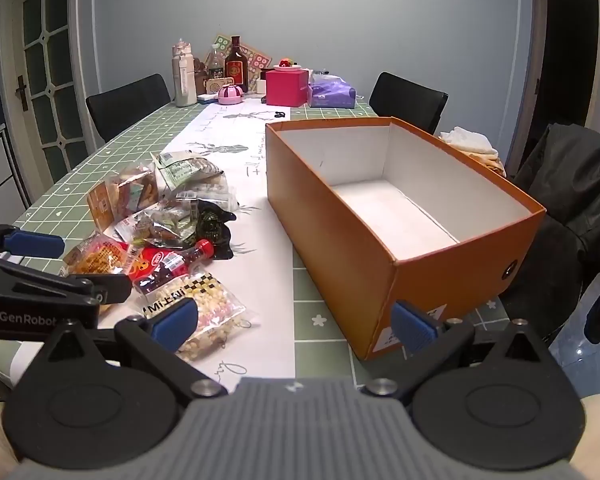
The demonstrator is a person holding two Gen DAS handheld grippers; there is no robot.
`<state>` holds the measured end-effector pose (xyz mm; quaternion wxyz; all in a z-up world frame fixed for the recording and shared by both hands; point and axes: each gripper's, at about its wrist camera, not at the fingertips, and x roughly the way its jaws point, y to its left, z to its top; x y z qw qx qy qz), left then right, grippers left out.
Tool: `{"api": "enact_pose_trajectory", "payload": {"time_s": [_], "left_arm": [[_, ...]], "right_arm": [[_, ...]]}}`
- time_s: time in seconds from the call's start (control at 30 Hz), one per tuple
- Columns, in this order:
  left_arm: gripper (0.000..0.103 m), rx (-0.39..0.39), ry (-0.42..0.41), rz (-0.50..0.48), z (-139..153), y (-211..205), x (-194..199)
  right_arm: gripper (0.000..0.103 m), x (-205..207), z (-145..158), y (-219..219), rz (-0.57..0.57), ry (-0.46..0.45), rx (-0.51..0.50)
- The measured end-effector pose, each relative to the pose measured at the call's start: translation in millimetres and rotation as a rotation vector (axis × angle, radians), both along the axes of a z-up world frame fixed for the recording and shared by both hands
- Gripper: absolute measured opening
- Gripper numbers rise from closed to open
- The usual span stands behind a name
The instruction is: Organize snacks
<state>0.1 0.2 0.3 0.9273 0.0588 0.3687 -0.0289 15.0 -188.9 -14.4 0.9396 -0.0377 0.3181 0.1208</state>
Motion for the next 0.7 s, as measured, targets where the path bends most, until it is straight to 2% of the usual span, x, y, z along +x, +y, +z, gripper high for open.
{"api": "enact_pose_trajectory", "payload": {"time_s": [0.3, 0.7], "left_arm": [[0.099, -0.002, 0.01, 0.001, -10.6, 1.3, 1.6], [0.099, -0.008, 0.025, 0.005, -8.5, -1.0, 2.1]], "right_arm": [[0.1, 0.2, 0.6, 0.0, 0.0, 0.002, -0.001], [0.1, 1.7, -2.1, 2.3, 0.002, 0.011, -0.005]]}}
